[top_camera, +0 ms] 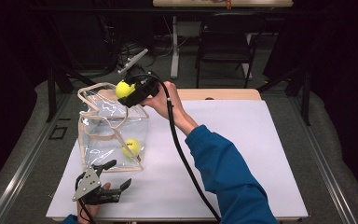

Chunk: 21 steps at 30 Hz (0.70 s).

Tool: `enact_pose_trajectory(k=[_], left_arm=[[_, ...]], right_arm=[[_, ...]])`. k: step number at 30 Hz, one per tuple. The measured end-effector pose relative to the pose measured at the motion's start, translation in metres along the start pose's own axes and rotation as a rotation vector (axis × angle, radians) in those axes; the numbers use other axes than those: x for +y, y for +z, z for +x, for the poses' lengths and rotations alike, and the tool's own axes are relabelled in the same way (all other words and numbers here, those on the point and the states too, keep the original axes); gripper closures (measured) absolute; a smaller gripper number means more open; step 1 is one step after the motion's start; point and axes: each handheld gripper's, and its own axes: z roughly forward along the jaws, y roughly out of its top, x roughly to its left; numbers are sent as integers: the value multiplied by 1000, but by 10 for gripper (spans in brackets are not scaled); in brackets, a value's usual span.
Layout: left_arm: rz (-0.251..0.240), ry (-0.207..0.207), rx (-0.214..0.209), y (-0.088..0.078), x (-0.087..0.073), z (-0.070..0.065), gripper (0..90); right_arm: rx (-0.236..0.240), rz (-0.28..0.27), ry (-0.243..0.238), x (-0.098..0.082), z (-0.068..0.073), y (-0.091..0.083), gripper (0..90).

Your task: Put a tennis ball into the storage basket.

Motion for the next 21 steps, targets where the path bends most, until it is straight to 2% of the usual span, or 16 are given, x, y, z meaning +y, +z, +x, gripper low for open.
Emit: enact_pose_trajectory(k=[3, 21], left_arm=[[-4, -1, 1, -1, 0, 0, 159], [-4, 5, 1, -1, 0, 0, 159]], right_arm=[[18, -6, -3, 0, 1, 3, 263], [24, -7, -22, 11, 10, 5, 263]])
